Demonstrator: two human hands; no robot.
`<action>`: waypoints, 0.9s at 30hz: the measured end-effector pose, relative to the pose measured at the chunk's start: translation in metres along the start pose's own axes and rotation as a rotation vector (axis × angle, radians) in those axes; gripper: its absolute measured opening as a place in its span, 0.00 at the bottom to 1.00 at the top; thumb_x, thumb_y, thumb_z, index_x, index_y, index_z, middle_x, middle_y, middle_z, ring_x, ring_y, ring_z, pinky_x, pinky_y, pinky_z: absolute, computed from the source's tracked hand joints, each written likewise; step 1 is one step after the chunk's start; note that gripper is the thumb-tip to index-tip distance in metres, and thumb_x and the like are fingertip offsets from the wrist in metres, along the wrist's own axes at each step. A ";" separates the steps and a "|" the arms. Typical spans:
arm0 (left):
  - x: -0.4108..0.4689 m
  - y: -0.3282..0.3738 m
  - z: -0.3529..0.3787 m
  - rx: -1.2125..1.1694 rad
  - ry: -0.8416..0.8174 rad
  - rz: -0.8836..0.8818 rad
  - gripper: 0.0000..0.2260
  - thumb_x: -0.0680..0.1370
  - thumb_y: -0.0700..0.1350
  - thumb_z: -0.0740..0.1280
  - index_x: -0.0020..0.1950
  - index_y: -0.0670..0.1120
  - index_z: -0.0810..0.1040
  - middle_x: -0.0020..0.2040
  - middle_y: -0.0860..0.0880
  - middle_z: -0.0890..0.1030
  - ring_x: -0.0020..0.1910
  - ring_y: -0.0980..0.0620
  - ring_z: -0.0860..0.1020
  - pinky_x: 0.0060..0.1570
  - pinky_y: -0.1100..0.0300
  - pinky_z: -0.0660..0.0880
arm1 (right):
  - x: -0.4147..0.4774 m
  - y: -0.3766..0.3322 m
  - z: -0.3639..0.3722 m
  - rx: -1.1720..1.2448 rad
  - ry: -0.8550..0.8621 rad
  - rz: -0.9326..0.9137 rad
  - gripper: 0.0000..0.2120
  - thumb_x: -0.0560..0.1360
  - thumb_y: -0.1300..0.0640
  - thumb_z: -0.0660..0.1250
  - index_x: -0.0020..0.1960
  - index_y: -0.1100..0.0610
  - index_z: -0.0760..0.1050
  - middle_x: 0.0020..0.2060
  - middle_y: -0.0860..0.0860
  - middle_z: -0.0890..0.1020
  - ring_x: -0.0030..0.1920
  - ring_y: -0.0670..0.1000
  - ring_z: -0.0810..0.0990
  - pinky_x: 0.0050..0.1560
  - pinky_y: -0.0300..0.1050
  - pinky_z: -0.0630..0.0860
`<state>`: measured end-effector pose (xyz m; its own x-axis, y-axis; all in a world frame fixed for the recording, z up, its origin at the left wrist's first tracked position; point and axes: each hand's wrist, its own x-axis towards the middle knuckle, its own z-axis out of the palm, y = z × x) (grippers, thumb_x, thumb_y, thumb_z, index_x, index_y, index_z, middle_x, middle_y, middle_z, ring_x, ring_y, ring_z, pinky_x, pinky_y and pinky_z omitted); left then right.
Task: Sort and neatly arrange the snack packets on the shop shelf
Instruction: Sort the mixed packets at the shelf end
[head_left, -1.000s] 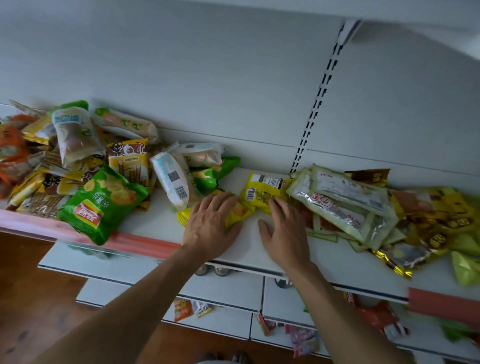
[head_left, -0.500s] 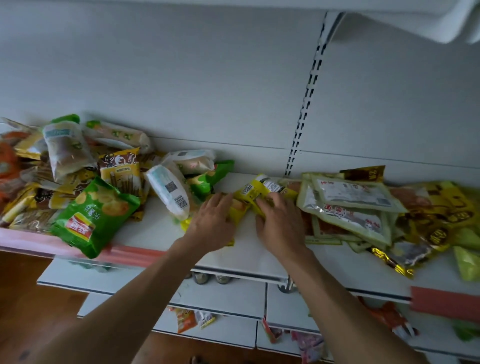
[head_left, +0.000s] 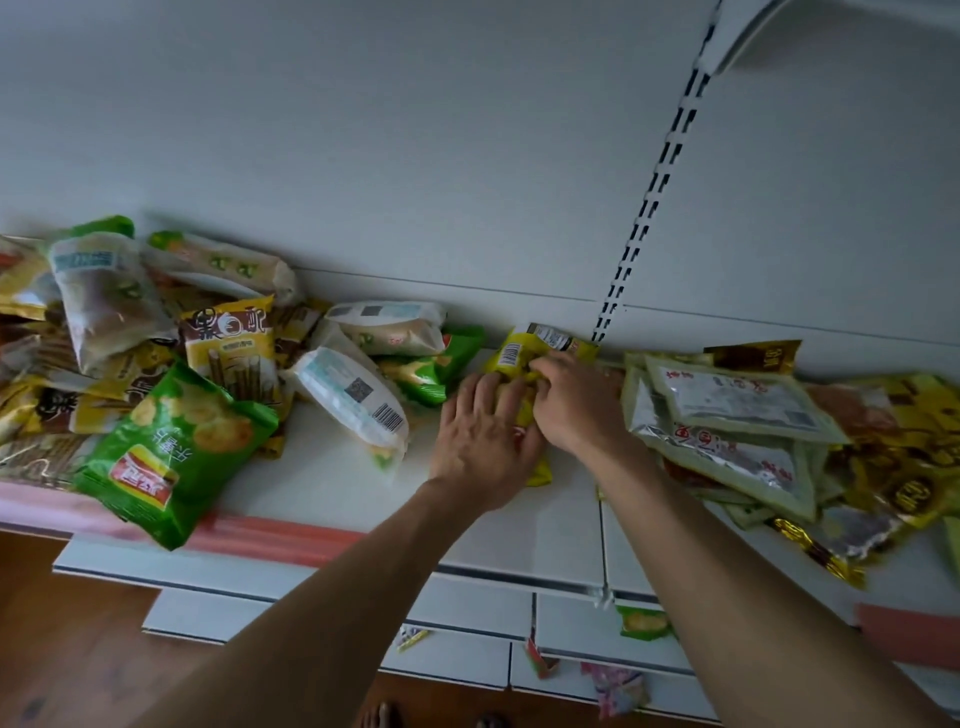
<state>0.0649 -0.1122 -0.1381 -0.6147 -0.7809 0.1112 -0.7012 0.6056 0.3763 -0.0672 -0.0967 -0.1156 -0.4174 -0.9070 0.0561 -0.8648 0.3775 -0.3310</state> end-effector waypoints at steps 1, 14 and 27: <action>0.002 0.001 0.001 -0.043 -0.007 -0.025 0.33 0.74 0.64 0.43 0.74 0.51 0.63 0.73 0.48 0.64 0.73 0.45 0.58 0.71 0.48 0.54 | 0.002 -0.001 -0.002 0.009 -0.002 0.006 0.17 0.80 0.57 0.56 0.66 0.51 0.75 0.66 0.49 0.75 0.64 0.56 0.74 0.63 0.52 0.71; -0.021 -0.018 -0.049 -0.371 0.046 0.098 0.22 0.75 0.40 0.68 0.70 0.44 0.73 0.70 0.46 0.71 0.69 0.46 0.69 0.68 0.57 0.64 | -0.004 -0.022 -0.024 -0.031 0.107 0.068 0.15 0.73 0.56 0.66 0.59 0.48 0.80 0.59 0.52 0.80 0.60 0.57 0.77 0.55 0.48 0.76; -0.100 -0.194 -0.149 0.130 0.248 -0.024 0.27 0.74 0.62 0.66 0.70 0.53 0.72 0.74 0.46 0.67 0.76 0.41 0.57 0.75 0.42 0.53 | -0.060 -0.181 0.040 0.028 0.121 -0.235 0.26 0.72 0.49 0.71 0.68 0.56 0.73 0.66 0.55 0.73 0.65 0.59 0.71 0.64 0.51 0.67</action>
<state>0.3164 -0.1743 -0.0858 -0.5016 -0.7989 0.3319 -0.7647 0.5888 0.2617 0.1253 -0.1185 -0.0967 -0.2376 -0.9396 0.2465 -0.9348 0.1522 -0.3210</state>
